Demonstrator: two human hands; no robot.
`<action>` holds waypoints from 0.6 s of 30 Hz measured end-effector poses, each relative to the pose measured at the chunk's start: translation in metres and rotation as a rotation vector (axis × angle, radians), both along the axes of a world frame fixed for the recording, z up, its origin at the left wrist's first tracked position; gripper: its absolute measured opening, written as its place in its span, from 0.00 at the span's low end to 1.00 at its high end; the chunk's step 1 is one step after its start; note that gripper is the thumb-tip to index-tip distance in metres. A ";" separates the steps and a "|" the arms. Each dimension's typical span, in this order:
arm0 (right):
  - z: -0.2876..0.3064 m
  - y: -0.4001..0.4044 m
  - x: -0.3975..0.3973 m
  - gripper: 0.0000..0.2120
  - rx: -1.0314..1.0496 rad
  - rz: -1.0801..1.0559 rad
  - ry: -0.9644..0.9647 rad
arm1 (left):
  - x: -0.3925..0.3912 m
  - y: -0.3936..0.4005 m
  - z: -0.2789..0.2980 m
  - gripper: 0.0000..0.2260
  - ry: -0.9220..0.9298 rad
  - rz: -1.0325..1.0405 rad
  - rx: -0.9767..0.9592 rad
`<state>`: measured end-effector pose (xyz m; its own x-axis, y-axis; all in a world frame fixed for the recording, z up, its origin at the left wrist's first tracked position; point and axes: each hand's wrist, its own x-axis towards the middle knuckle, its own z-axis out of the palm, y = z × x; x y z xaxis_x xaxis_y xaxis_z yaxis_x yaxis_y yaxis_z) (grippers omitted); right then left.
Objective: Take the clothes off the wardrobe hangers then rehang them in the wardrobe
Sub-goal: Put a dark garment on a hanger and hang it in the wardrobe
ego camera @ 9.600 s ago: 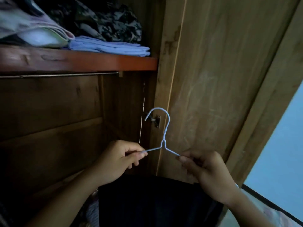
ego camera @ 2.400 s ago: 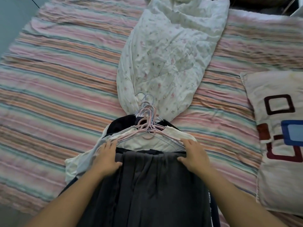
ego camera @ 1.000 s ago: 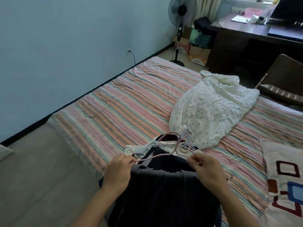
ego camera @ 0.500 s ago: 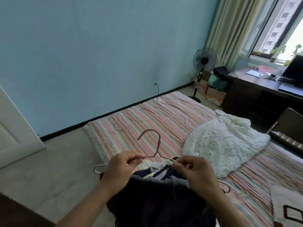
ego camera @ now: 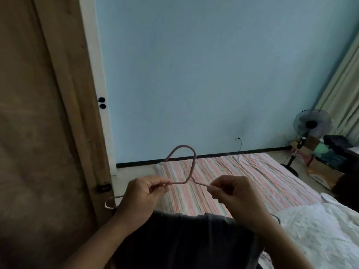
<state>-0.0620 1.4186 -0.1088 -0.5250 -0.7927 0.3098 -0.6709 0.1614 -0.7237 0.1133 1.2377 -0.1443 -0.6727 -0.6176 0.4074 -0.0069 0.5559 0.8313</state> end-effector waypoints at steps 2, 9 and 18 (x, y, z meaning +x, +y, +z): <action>0.014 -0.021 0.005 0.02 -0.002 0.093 0.008 | 0.018 -0.006 0.010 0.16 0.004 0.068 -0.023; 0.044 -0.090 0.034 0.05 -0.065 0.445 -0.013 | 0.085 -0.018 0.040 0.09 0.086 0.280 -0.036; 0.044 -0.144 0.108 0.07 -0.142 0.795 -0.073 | 0.174 0.009 0.047 0.08 0.031 0.658 -0.093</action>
